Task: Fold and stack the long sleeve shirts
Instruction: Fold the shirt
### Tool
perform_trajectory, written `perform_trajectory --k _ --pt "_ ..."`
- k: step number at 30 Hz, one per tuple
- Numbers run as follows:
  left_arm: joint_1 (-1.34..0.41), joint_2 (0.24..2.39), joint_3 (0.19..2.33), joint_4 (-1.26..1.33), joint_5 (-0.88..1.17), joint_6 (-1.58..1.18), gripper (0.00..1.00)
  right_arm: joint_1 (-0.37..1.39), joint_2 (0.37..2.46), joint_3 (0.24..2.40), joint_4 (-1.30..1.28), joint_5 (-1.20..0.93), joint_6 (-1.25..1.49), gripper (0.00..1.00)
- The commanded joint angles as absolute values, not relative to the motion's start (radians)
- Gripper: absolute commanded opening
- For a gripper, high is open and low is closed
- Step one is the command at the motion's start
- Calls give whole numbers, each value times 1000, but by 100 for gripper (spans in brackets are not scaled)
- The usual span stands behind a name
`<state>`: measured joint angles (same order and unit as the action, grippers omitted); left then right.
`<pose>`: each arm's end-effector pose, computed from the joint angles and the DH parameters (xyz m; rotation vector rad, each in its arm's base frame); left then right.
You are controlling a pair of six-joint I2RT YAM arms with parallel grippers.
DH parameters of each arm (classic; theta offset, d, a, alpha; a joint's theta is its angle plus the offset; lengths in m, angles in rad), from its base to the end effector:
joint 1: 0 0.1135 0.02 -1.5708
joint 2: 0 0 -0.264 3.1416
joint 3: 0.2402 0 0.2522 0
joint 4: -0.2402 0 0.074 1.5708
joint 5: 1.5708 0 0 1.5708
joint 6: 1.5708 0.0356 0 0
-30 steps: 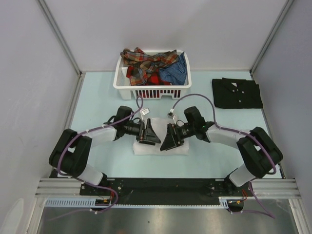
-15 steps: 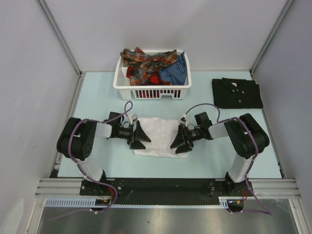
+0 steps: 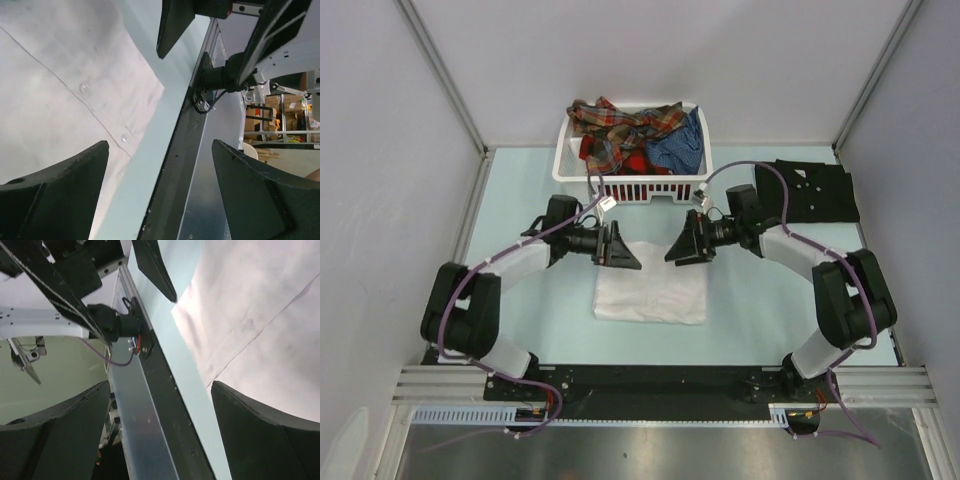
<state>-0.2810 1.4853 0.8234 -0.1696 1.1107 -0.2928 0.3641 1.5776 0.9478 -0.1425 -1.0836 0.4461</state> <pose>0.2679 -0.1105 0.2069 0.5323 2.2727 -1.5995 0.2879 0.1434 0.2184 -0.4910 2.3303 1.6606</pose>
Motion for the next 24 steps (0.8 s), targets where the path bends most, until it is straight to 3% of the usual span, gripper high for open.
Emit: perform_trajectory --k 1,9,13,17,24 --pt "-298 1656 848 183 1003 -526 89 380 1754 977 52 -1020 532 87" --pt "-157 1913 830 331 873 -695 86 253 2019 1006 86 -930 519 82" --pt "-109 1864 804 158 925 -576 85 212 2016 1005 -32 -885 477 82" --pt "-100 1720 821 26 1026 -387 85 213 1886 1025 -91 -954 468 80" --pt "-276 1641 827 258 1028 -549 89 357 1833 1078 138 -967 641 86"
